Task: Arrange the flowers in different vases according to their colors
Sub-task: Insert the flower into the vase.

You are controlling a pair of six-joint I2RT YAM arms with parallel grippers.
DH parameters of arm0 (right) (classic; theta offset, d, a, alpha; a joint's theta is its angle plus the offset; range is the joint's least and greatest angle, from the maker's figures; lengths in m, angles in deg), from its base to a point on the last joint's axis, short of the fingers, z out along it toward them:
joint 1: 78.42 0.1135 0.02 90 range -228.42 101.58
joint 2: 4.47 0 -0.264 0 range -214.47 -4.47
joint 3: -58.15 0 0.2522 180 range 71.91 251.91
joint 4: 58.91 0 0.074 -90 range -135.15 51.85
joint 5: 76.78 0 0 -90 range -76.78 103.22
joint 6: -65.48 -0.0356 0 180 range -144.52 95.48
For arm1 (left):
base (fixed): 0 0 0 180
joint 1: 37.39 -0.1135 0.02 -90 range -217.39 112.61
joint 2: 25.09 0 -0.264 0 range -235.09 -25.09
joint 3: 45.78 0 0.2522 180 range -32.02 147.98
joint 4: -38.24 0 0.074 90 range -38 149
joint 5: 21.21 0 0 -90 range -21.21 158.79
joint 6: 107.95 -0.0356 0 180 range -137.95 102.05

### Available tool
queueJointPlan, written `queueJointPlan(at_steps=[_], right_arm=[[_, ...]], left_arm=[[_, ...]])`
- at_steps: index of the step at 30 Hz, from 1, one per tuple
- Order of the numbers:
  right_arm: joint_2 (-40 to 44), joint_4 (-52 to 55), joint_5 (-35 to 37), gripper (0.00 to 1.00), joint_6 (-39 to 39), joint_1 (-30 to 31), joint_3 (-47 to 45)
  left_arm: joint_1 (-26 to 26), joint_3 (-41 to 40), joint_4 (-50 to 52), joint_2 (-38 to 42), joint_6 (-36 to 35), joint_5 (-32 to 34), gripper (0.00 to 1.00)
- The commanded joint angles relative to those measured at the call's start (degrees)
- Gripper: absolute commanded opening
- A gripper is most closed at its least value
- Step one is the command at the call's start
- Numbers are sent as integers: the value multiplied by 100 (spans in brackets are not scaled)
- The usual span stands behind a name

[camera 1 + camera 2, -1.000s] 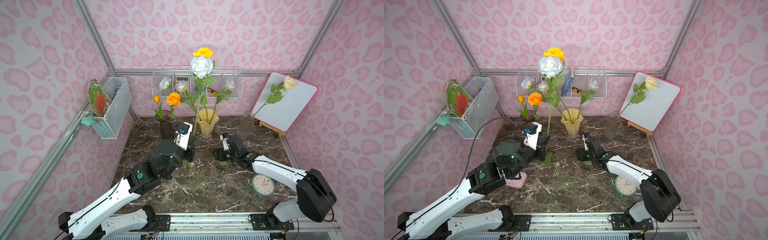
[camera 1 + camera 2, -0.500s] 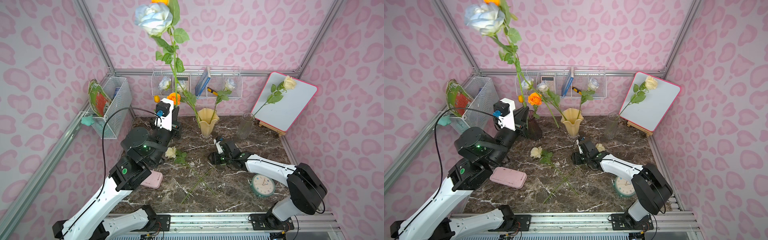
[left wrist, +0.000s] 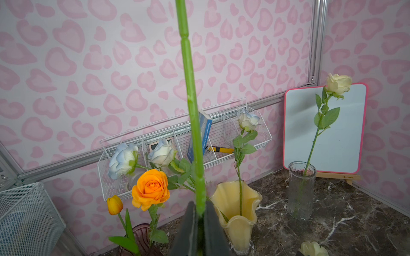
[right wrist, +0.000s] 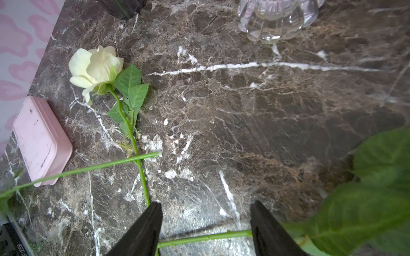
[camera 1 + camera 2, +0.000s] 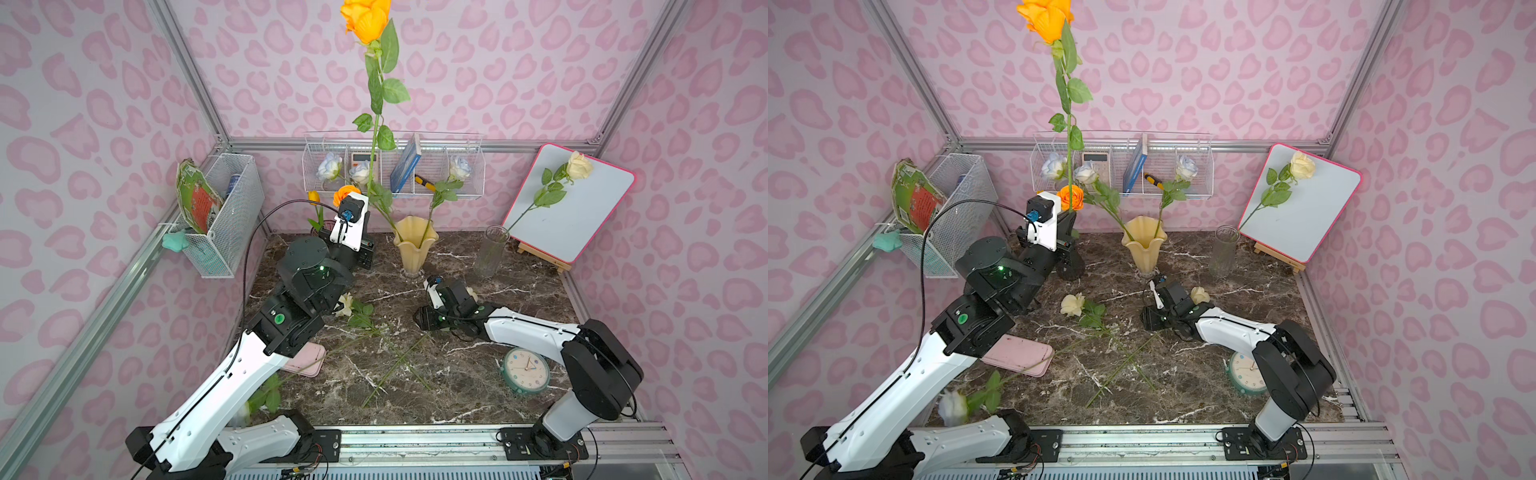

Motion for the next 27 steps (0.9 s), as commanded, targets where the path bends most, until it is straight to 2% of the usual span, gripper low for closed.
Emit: queueJointPlan(at_steps=[1, 11, 20, 27], right_arm=[[-84, -112, -60, 66, 80, 5, 9], [-134, -140, -42, 66, 123, 14, -45], [-53, -220, -59, 66, 141, 21, -185], [-59, -193, -34, 66, 193, 33, -198]], left_arm=[[-137, -13, -164, 19, 145, -183, 0], [-658, -303, -477, 14, 208, -249, 0], [-1577, -542, -934, 39, 456, -639, 0], [-2270, -496, -1326, -302, 677, -842, 0]])
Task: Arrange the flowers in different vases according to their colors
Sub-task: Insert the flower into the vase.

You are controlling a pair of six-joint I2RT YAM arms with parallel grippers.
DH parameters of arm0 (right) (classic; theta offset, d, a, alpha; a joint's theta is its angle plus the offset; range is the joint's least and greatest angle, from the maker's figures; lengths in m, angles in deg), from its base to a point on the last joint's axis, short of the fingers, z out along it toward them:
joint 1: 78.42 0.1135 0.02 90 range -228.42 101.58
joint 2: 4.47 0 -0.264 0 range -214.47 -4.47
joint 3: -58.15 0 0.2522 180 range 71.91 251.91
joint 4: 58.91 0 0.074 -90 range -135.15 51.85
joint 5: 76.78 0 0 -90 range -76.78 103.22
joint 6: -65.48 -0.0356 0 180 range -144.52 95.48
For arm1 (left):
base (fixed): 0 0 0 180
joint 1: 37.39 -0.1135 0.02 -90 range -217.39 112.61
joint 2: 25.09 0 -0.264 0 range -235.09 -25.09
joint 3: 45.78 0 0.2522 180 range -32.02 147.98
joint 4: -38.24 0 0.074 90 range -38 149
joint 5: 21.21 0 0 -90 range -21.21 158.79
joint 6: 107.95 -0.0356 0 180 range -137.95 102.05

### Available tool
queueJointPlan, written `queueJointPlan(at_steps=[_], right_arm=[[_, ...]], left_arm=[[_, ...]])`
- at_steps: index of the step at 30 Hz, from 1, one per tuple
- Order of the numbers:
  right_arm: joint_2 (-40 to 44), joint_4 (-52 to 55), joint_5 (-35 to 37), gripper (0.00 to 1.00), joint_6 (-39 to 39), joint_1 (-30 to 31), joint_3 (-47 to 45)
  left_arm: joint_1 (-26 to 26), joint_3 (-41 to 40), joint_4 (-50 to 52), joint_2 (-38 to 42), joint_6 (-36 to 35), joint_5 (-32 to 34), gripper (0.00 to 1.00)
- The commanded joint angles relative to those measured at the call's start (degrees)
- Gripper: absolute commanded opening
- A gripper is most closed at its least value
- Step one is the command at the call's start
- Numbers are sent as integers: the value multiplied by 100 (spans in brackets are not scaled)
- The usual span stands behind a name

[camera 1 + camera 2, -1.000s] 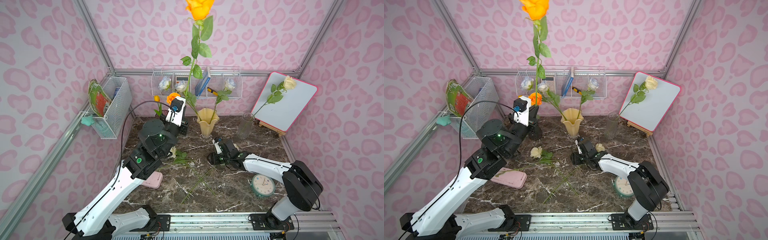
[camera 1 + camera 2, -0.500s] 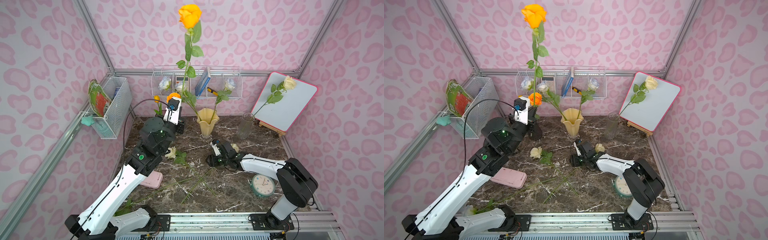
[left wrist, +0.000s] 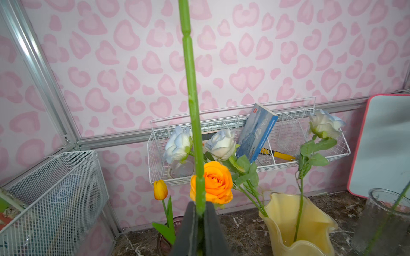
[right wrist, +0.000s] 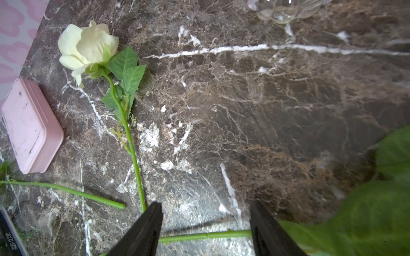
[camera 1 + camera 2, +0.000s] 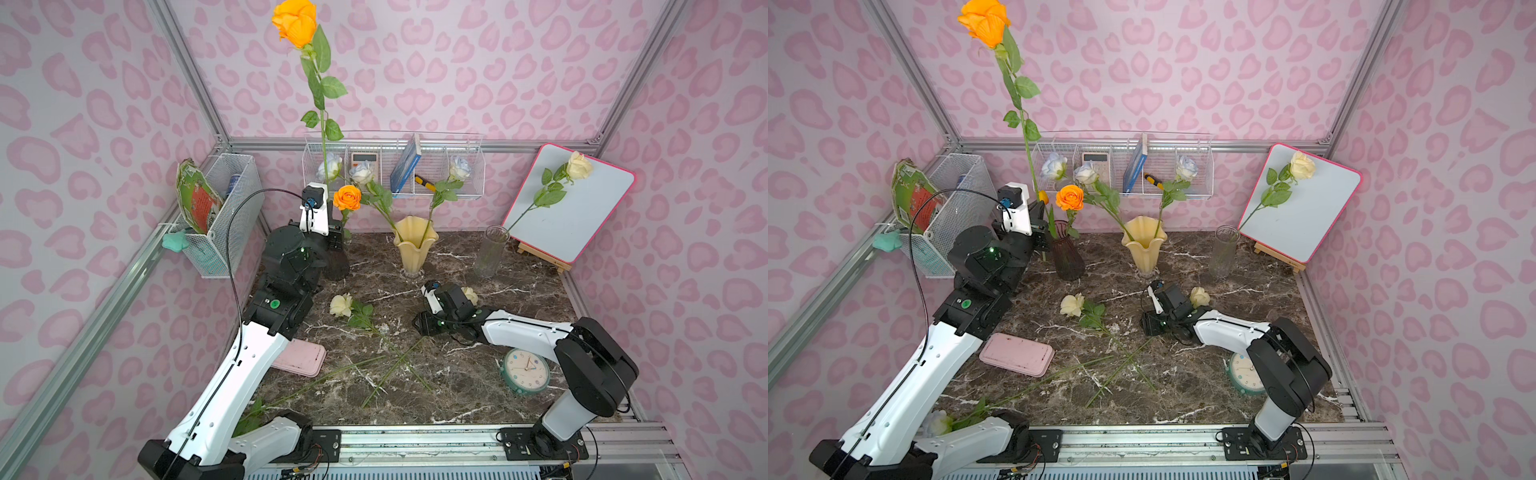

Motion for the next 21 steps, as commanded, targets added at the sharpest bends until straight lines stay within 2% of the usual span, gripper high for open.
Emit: queueJointPlan(at_steps=[1, 9, 14, 21], right_arm=[[21, -57, 25, 66, 52, 6, -20], [25, -38, 27, 66, 104, 11, -53], [-12, 9, 88, 66, 173, 15, -20], [-198, 130, 108, 66, 355, 9, 207]], left_arm=[[-250, 42, -514, -139, 221, -202, 0], [-902, 531, -1026, -1032, 404, -551, 0], [-1123, 794, -1311, -1534, 455, -730, 0], [-1289, 793, -2237, -2236, 531, -1128, 0]])
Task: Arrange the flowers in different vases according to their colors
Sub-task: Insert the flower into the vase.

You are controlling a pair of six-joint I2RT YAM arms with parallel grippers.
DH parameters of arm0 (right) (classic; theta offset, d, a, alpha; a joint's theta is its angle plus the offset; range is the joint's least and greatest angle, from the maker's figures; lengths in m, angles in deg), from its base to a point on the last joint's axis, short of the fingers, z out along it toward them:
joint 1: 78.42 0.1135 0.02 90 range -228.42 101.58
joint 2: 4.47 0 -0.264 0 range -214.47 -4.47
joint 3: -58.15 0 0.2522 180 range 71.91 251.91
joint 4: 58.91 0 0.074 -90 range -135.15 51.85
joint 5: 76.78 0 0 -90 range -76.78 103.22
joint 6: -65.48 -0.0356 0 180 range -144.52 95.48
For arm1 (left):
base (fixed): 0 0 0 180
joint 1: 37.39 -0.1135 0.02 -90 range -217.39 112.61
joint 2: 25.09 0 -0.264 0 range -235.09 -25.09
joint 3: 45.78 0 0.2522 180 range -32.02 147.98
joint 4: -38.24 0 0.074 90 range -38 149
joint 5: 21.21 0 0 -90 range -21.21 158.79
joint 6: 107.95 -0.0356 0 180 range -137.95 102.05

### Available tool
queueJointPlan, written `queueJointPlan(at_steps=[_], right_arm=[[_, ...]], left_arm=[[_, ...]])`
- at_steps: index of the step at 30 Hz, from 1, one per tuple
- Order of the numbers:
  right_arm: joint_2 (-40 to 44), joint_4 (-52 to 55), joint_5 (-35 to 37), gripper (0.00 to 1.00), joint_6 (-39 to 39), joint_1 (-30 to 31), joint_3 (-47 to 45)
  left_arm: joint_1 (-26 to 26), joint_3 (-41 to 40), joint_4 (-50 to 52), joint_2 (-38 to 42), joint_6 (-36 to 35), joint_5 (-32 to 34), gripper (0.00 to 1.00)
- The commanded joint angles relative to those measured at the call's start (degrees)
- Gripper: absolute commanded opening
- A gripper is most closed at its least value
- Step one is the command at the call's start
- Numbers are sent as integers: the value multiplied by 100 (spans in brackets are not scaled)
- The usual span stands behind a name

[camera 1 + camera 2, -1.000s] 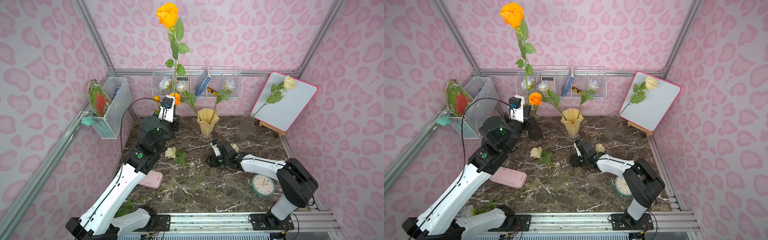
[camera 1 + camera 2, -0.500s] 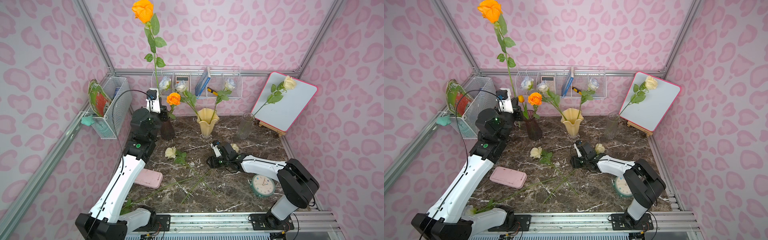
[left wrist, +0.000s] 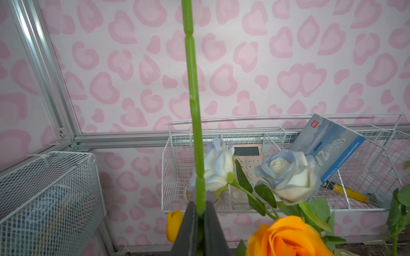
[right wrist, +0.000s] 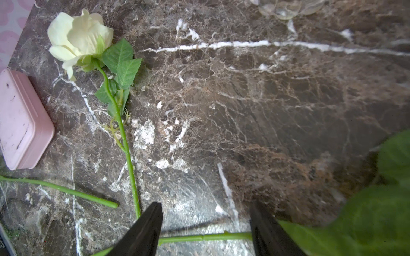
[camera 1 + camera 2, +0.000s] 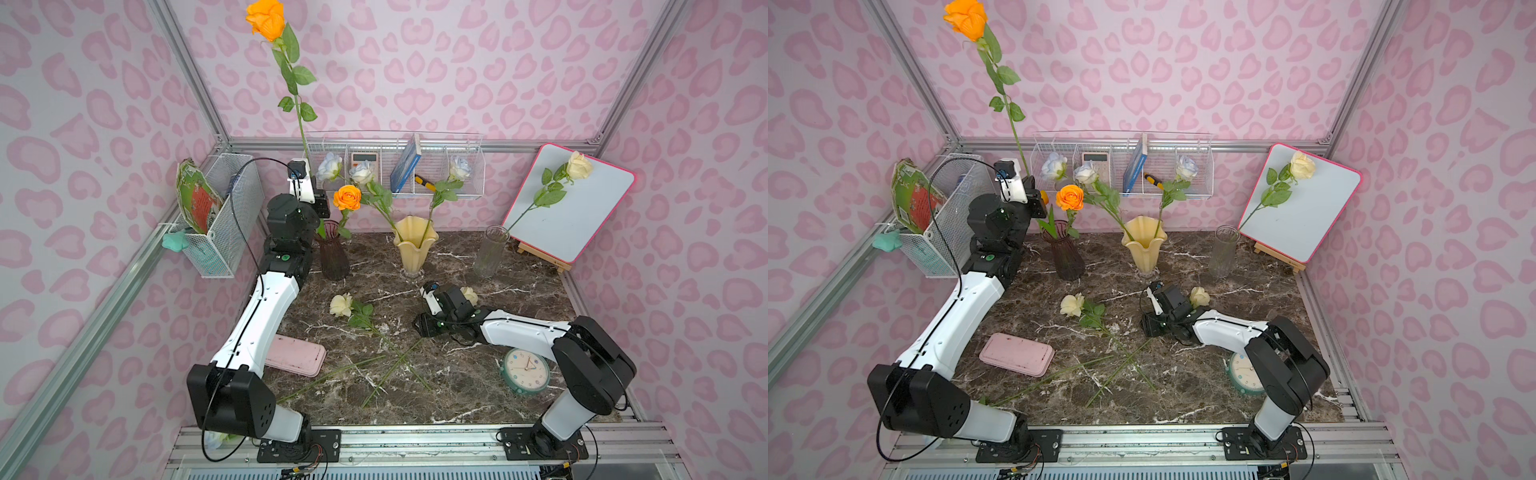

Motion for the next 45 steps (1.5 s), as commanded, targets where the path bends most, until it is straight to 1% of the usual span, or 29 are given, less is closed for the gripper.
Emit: queueJointPlan(at_steps=[1, 9, 11, 16, 19, 21, 22, 24, 26, 27, 28, 30, 33, 35, 38, 41, 43, 45], right_arm=[[-89, 81, 74, 66, 175, 6, 154], [-350, 104, 30, 66, 458, -2, 448], [-404, 112, 27, 66, 523, -11, 497], [-541, 139, -5, 66, 595, -46, 604], [-587, 139, -74, 66, 636, -49, 664], [-595, 143, -99, 66, 660, -46, 707], [-589, 146, -110, 66, 666, -46, 716], [-566, 178, -108, 66, 668, -47, 738], [-512, 179, -110, 66, 647, -31, 705], [-461, 166, -114, 66, 631, -21, 678], [-427, 165, -115, 66, 621, -19, 654], [-330, 175, -91, 66, 595, 19, 594], [-156, 189, -107, 66, 600, 87, 545], [-73, 201, -166, 67, 761, 184, 585], [-82, 372, -182, 67, 1194, 434, 776], [-218, 513, -235, 67, 1764, 749, 978], [-377, 693, -241, 67, 2283, 1034, 1159], [-604, 954, -98, 67, 2879, 1386, 1410]], left_arm=[[-24, 58, -850, -308, 14, -273, 0], [-85, -117, -2085, -1188, 64, -395, 0], [-86, -174, -2232, -1355, 77, -391, 0], [-86, -808, -3071, -1556, 221, -274, 0], [-85, -1090, -3145, -1579, 296, -247, 0], [-86, -1320, -3316, -1571, 365, -94, 0], [-84, -1414, -3373, -1555, 367, -67, 5], [-86, -1573, -3350, -1488, 370, -25, 29], [-86, -1716, -3318, -1378, 456, 116, 48], [-86, -1801, -3312, -1315, 479, 136, 54], [-86, -1863, -3302, -1254, 484, 151, 56], [-76, -1892, -3159, -1132, 524, 144, 60], [-36, -1826, -2745, -913, 511, 148, 62], [24, -1863, -2572, -659, 497, 220, 63], [115, -1881, -2083, -164, 551, 276, 64], [156, -1695, -1043, 352, 747, 222, 64], [169, -1653, -386, 762, 889, 75, 65], [178, -1642, 326, 1261, 1143, -43, 66]])
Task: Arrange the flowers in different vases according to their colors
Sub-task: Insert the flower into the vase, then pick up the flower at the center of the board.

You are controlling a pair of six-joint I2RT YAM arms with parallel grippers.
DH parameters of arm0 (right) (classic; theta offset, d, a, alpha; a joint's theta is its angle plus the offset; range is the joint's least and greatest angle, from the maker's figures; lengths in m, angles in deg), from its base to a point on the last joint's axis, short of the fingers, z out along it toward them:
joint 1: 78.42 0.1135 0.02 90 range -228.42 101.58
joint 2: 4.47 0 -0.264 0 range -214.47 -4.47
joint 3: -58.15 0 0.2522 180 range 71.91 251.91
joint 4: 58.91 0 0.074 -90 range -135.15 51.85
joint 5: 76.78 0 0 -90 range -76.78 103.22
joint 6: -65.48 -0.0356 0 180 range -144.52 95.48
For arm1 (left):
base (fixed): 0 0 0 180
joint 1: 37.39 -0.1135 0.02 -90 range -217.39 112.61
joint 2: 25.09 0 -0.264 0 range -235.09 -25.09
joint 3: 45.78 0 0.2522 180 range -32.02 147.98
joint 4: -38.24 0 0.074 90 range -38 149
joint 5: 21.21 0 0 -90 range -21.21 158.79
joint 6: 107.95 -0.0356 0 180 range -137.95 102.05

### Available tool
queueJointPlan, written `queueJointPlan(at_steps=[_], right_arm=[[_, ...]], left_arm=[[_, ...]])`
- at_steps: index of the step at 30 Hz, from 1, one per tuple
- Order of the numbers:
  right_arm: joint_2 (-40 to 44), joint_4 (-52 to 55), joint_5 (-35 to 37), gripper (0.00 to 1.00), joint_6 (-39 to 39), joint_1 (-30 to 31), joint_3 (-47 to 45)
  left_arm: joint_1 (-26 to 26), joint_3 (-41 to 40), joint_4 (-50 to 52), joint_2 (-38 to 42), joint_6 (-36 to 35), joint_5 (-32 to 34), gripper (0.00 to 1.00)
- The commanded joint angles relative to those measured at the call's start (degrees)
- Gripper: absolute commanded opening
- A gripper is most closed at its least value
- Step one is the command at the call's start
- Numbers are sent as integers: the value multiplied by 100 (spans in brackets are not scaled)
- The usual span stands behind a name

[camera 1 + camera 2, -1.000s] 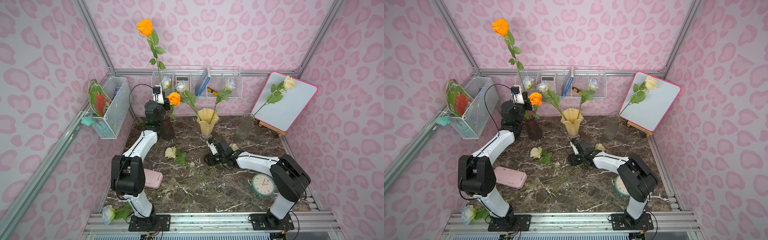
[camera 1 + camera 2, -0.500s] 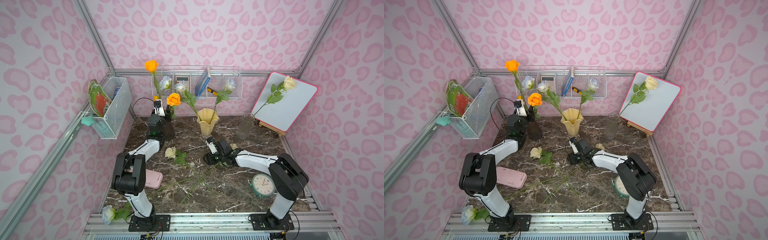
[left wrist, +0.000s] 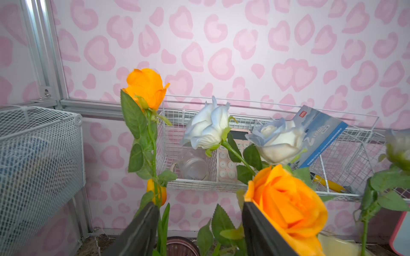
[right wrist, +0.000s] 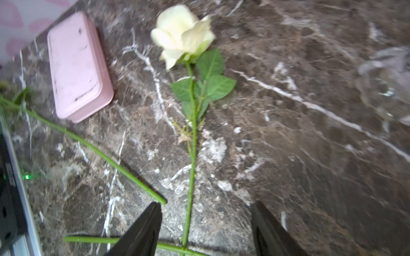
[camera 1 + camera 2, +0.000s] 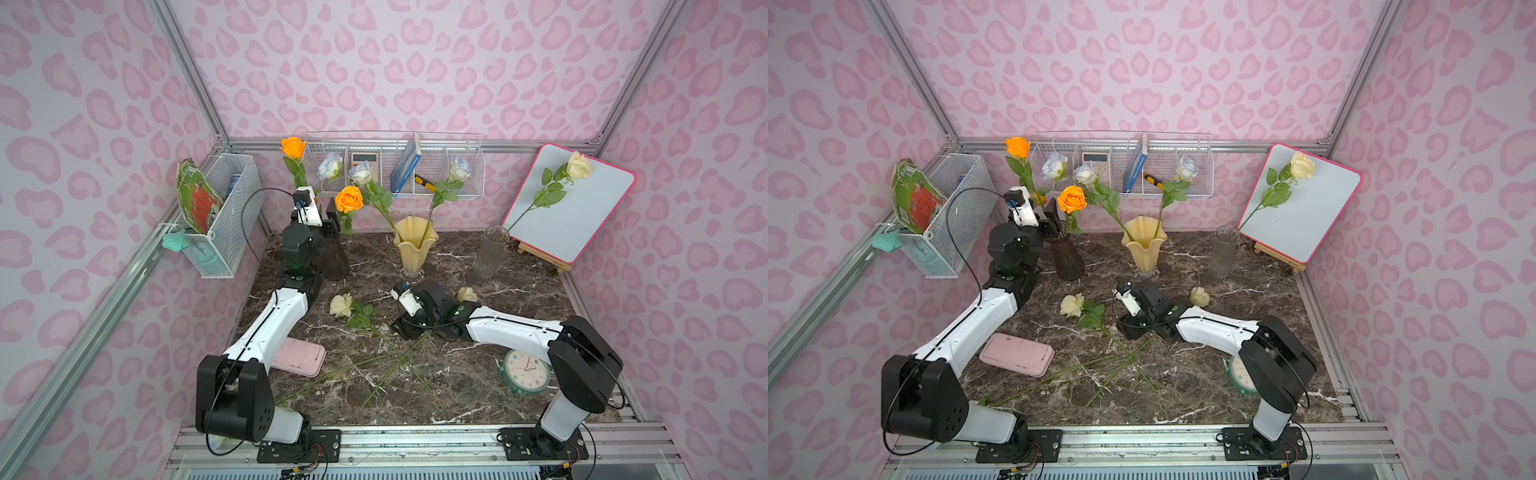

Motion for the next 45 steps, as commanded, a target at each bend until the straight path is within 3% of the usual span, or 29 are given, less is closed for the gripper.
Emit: queueJointPlan(at_steps=[1, 10, 18, 22, 36, 45], right_arm=[[-277, 504, 115, 67, 1248, 454, 324], [-1205, 1021, -110, 67, 2556, 1148, 1594], [-2121, 1483, -333, 66, 3145, 1505, 2821], [-2516, 1738, -332, 66, 3333, 1641, 3226], [-3293, 1863, -331, 60, 3513, 1611, 3860], [-3445, 1825, -444, 36, 3464, 1603, 3701]], left_arm=[[17, 49, 1511, 619, 536, -236, 66], [143, -13, 4523, 2541, 2193, -48, 68], [167, 364, 6928, 3143, 2983, 247, 69], [166, 651, 7855, 3028, 3136, 311, 69], [161, 177, 8095, 3242, 3094, 321, 69], [164, 76, 8088, 3392, 2928, 529, 68]])
